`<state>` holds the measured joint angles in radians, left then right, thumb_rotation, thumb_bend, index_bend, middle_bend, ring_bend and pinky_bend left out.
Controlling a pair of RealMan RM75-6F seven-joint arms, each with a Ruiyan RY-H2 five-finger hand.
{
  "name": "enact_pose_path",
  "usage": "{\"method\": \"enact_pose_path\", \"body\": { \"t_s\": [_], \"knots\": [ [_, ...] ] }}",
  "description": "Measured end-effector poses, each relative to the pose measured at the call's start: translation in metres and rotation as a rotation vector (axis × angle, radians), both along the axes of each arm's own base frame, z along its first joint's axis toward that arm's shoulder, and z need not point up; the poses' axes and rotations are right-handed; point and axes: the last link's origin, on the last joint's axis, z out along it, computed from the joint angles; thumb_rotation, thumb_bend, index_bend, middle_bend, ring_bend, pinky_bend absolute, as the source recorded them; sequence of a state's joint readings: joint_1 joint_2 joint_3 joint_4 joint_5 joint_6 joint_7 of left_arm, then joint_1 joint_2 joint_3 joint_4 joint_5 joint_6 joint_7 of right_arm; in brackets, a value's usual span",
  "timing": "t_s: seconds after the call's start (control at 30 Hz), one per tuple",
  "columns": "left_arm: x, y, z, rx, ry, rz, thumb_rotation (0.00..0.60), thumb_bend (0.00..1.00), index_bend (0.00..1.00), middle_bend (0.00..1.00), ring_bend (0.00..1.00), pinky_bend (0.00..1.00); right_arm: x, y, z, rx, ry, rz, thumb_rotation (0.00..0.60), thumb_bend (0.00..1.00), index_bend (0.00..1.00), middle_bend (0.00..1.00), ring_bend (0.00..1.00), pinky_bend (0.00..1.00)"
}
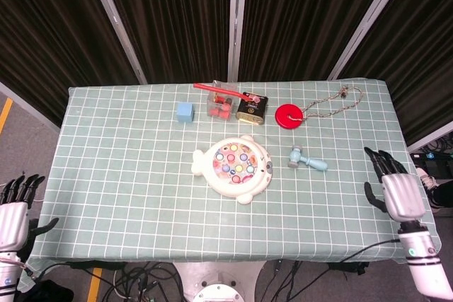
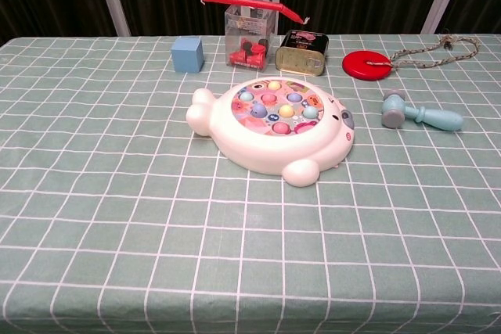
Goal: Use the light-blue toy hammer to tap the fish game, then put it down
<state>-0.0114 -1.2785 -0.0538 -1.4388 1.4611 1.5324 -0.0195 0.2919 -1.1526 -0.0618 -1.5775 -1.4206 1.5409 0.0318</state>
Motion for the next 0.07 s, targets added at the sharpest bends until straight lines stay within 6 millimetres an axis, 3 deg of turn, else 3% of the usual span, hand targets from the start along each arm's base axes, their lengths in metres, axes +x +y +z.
{"method": "enact_pose_path", "body": {
  "t_s": [0.07],
  "knots": [
    [0.0007,-0.0001,0.0001,0.003,0.001,0.0,0.6,0.1,0.14,0.11,0.05,0.08,-0.0013,0.0182,0.0039,-0.023,-0.01,0.003,0.6,0.42,0.02,0.15,0.09,0.21]
  ]
}}
